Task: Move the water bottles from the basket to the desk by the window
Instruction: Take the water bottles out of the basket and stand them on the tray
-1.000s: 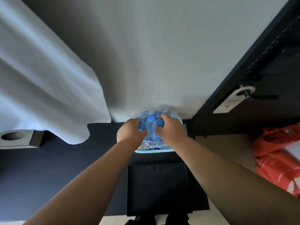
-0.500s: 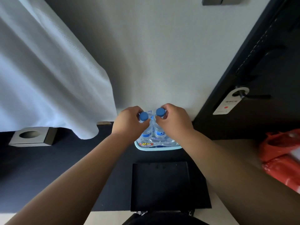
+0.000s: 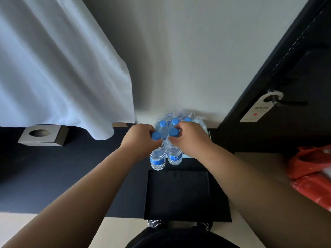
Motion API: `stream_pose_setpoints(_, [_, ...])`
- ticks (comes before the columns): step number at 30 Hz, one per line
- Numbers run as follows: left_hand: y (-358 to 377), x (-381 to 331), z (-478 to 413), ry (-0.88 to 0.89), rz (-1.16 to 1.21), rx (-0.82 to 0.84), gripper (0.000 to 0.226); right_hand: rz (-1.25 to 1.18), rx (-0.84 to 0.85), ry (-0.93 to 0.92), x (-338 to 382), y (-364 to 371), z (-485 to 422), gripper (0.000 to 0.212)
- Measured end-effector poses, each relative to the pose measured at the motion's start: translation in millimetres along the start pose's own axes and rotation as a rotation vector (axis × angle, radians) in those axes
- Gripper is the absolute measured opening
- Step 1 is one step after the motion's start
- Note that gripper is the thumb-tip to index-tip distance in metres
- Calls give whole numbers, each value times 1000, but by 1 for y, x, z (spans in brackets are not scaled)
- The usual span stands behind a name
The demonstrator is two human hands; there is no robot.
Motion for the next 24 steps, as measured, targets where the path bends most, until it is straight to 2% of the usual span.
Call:
stream_pose_setpoints(8, [71, 44, 1, -116, 10, 166, 19, -27, 136, 105, -44, 72, 0, 15])
stream_pose_setpoints(13, [108, 69, -1, -199, -11, 267, 26, -97, 224, 205, -73, 119, 0, 12])
stream_pose_setpoints(17, [132, 87, -9, -233, -30, 311, 18, -143, 282, 271, -90, 148, -8, 11])
stream_pose_setpoints(24, [163, 108, -28, -267, -88, 357, 22, -180, 273, 368, -112, 181, -29, 15])
Point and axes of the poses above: each hand's wrist, its own z-axis away from the middle knuckle, its own y-axis out of the palm, x = y × z, the point moved 3 cm from there along -z, towards the middle knuckle, and after that the axes turned 12 degrees about x, right-handed, at the moved point
